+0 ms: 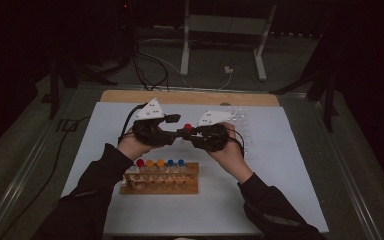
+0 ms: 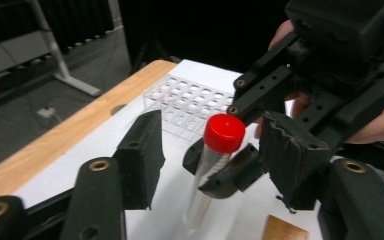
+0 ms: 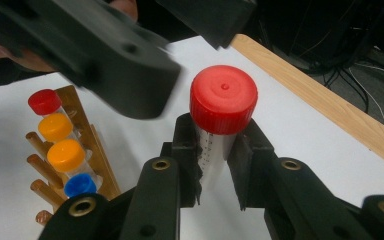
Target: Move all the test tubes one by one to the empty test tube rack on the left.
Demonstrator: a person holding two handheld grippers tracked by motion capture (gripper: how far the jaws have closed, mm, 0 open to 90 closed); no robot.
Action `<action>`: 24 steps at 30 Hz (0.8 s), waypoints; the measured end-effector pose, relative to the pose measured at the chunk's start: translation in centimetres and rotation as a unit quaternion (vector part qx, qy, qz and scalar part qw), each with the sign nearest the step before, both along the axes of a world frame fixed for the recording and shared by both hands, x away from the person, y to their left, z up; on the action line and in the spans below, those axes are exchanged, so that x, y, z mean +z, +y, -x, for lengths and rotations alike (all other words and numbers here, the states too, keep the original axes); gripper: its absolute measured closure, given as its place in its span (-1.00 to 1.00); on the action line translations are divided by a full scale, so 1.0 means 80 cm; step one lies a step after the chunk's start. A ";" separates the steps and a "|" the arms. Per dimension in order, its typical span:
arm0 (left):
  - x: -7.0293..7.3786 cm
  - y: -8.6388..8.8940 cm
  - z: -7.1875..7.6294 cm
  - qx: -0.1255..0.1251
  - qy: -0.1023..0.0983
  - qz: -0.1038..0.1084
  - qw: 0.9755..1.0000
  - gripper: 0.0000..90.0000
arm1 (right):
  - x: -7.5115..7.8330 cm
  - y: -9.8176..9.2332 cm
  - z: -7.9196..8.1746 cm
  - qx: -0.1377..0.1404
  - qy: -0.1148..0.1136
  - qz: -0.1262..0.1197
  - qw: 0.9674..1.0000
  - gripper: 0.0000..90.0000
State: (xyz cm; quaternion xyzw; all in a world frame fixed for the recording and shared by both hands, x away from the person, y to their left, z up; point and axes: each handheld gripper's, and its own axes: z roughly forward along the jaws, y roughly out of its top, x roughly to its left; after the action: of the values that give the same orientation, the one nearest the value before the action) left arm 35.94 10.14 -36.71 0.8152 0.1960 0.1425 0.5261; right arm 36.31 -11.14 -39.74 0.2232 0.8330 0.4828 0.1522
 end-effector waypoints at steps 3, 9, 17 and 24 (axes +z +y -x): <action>0.001 -0.007 0.001 -0.002 -0.007 -0.007 1.000 0.12 | 0.000 0.000 0.000 -0.001 0.002 0.000 1.000 0.66; 0.000 -0.016 -0.001 0.002 -0.011 -0.025 1.000 0.28 | 0.001 -0.002 -0.001 -0.004 0.001 0.001 1.000 0.66; -0.001 -0.021 -0.003 -0.004 -0.008 -0.033 0.999 0.55 | 0.000 -0.002 -0.002 -0.005 0.004 0.003 1.000 0.65; 0.000 -0.021 -0.002 0.000 -0.017 -0.032 0.999 0.59 | 0.000 -0.003 -0.002 -0.006 0.000 -0.001 1.000 0.64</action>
State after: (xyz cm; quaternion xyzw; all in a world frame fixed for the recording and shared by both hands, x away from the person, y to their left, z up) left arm 36.10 8.48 -36.67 0.8289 0.1820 0.1626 0.5034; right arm 36.47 -11.40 -39.72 0.2284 0.8310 0.4830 0.1546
